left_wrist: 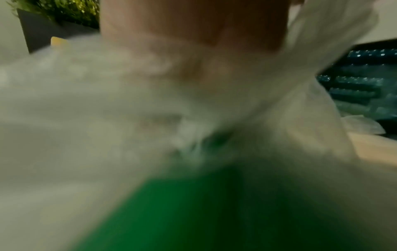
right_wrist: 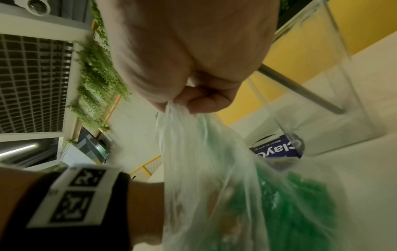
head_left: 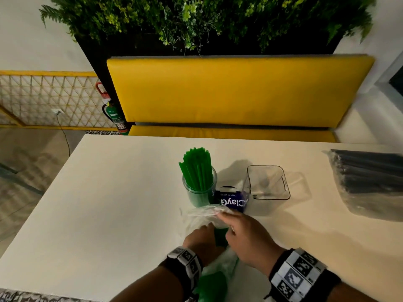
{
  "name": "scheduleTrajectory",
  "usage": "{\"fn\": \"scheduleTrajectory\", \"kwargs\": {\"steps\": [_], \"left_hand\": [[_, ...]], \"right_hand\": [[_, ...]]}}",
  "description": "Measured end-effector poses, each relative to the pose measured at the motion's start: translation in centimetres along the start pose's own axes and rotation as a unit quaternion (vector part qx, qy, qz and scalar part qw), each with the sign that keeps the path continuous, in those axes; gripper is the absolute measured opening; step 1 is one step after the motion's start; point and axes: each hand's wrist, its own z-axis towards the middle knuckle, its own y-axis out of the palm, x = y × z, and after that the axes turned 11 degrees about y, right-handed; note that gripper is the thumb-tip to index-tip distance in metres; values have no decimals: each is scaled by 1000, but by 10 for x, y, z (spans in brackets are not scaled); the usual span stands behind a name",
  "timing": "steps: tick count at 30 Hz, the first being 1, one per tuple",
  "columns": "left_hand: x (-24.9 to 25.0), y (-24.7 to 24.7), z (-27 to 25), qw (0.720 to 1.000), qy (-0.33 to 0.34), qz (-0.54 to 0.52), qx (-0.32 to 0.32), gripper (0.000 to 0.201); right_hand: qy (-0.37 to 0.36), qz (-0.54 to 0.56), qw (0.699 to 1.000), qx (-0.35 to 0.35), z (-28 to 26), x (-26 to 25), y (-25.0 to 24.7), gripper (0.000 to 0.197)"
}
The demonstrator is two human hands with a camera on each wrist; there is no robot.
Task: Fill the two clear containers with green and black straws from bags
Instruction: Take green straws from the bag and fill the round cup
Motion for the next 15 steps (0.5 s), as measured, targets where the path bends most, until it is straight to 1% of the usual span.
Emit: {"fn": "scheduleTrajectory", "kwargs": {"steps": [3, 6, 8, 11, 13, 15], "left_hand": [[2, 13, -1, 1000, 3, -20, 4, 45], [6, 11, -7, 998, 0, -59, -4, 33], [8, 4, -12, 996, 10, -85, 0, 27], [11, -13, -25, 992, 55, -112, -10, 17], [11, -32, -37, 986, 101, -136, -11, 14], [9, -49, -48, 976, 137, -170, -3, 4]], "right_hand": [[8, -15, 1000, 16, -6, 9, -5, 53], [13, -45, 999, 4, -12, 18, -9, 59], [16, -63, 998, 0, -17, 20, -11, 62], [25, -108, 994, 13, -18, 28, -11, 71], [51, -132, 990, 27, -16, 38, -10, 76], [79, -154, 984, 34, -15, 44, -11, 74]]}}
